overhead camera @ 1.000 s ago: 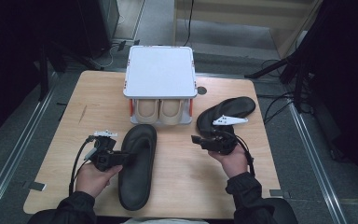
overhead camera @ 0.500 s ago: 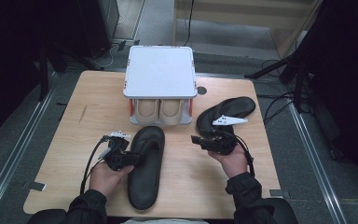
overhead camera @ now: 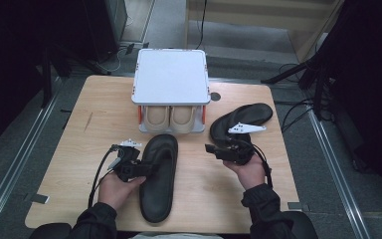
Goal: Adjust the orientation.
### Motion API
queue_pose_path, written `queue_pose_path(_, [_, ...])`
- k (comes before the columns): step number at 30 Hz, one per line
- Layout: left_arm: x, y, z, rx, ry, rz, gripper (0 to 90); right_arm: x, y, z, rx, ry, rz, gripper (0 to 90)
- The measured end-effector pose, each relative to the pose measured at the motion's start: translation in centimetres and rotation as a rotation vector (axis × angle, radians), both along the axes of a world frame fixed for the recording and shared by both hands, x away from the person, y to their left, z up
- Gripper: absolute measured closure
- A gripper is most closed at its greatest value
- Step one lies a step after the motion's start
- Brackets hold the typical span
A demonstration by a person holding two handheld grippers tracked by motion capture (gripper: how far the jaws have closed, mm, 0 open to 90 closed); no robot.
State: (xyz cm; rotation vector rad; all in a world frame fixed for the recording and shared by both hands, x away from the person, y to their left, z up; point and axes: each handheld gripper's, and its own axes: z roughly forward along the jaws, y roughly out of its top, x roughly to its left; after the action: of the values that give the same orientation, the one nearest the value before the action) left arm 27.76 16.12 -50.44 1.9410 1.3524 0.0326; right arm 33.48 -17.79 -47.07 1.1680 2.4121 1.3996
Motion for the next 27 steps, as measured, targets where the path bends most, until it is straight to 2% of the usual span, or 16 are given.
queue_pose_path(4, [0.0,0.7,0.8,0.005,-0.012,0.005,52.8,0.0,-0.1,0.0,0.002,-0.004,0.0,49.0])
queue_pose_path(6, [0.1,1.4,1.3,0.017,-0.014,0.011,48.4,0.1,-0.3,0.1,0.003,-0.007,-0.007,49.0])
queue_pose_path(9, [0.1,2.0,1.6,0.02,-0.017,0.018,47.1,0.1,-0.5,0.2,0.003,-0.008,-0.014,49.0])
queue_pose_path(12, [0.2,2.7,1.7,0.048,-0.029,0.032,45.6,0.2,-0.9,0.4,0.008,-0.01,-0.023,49.1])
queue_pose_path(14, [0.2,3.2,1.8,0.038,-0.034,0.041,45.1,0.3,-1.1,0.4,0.008,-0.011,-0.026,49.1])
queue_pose_path(16, [0.2,3.9,1.9,0.05,-0.049,0.043,43.4,0.4,-1.3,0.6,0.006,-0.012,-0.035,49.1])
queue_pose_path(22, [0.4,4.7,1.8,0.042,-0.036,0.044,41.0,0.4,-1.6,0.7,0.002,-0.02,-0.036,49.1])
queue_pose_path(27, [0.4,5.2,1.8,0.035,-0.046,0.034,39.8,0.5,-2.2,1.0,0.0,-0.02,-0.045,49.4])
